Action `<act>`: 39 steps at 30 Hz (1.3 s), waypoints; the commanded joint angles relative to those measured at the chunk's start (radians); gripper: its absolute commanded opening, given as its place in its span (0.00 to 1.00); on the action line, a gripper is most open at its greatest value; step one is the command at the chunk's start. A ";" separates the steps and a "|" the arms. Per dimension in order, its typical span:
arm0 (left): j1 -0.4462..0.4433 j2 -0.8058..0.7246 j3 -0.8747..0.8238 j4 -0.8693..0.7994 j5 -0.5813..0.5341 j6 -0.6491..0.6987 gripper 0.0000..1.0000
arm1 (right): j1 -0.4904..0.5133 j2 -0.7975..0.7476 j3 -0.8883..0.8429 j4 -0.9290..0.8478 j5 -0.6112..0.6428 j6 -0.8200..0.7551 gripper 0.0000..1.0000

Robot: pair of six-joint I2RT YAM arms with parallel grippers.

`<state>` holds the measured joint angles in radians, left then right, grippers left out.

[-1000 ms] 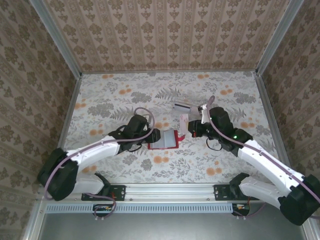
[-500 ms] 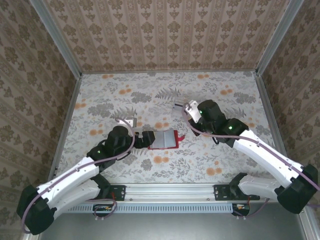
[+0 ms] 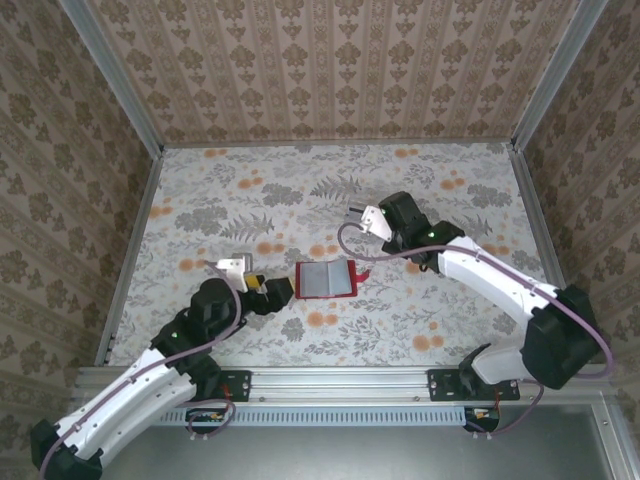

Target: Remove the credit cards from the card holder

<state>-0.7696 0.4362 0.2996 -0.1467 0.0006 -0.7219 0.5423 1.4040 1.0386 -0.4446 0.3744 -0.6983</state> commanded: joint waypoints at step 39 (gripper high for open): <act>0.047 0.036 -0.037 0.001 -0.008 -0.023 1.00 | -0.137 0.250 0.164 -0.080 -0.099 -0.086 0.00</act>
<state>-0.7311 0.4759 0.2794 -0.1654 -0.0193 -0.7334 0.4057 1.6554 1.1618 -0.5053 0.2958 -0.7856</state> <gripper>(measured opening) 0.998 0.065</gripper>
